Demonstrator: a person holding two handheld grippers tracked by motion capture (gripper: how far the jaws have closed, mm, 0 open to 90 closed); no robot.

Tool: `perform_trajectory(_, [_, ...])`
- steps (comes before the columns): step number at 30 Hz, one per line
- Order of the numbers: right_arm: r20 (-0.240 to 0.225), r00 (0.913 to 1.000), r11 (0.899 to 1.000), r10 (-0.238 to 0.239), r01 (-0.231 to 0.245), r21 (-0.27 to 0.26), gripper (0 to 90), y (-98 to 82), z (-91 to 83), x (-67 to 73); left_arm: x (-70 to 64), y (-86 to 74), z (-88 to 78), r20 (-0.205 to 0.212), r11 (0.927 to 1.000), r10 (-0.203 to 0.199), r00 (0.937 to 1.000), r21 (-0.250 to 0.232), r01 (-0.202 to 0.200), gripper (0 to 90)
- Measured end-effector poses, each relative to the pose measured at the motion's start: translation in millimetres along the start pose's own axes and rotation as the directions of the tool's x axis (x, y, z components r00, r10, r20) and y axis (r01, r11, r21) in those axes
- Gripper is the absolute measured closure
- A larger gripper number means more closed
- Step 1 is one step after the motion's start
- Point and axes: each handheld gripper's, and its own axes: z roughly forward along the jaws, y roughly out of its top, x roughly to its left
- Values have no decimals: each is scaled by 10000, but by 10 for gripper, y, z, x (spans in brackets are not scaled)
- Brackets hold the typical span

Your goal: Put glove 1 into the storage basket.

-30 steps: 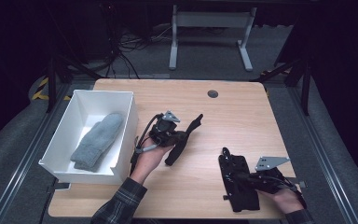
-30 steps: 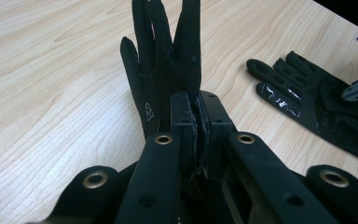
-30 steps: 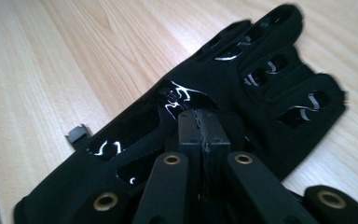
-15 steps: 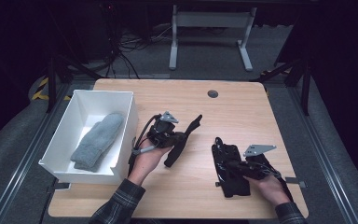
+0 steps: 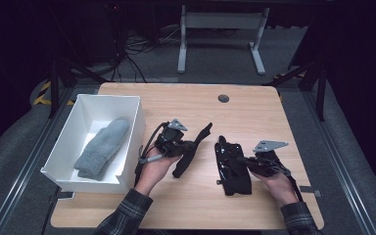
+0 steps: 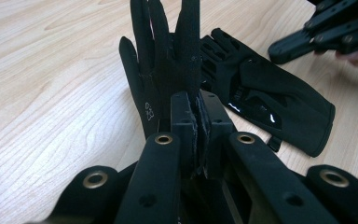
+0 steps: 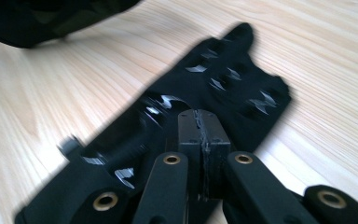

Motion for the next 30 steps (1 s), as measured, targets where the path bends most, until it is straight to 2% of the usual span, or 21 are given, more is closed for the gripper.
perform_trajectory(2, [205, 9998, 9999, 34, -37, 118, 898, -69, -59, -52, -6, -2, -1, 6, 10000, -11, 10000, -3, 11, 865])
perform_trajectory(5, [237, 9996, 9992, 135, -144, 385, 898, -170, -115, -97, 2, -3, -1, -24, 10000, -17, 10000, 27, 17, 865])
perform_trajectory(8, [64, 10000, 9976, 37, -41, 693, 898, -224, -108, -79, 14, -5, 0, -19, 10000, -55, 10000, 19, 55, 864])
perform_trajectory(12, [-218, 9996, 9952, -163, 183, 958, 898, -215, -28, -19, 21, -9, 0, -21, 10000, -88, 10000, 40, 88, 865])
perform_trajectory(30, [-1344, 9853, 9894, -1050, 1171, 858, 897, -13, 277, 329, 0, 50, 73, 122, 9998, -173, 9998, 36, 172, 865])
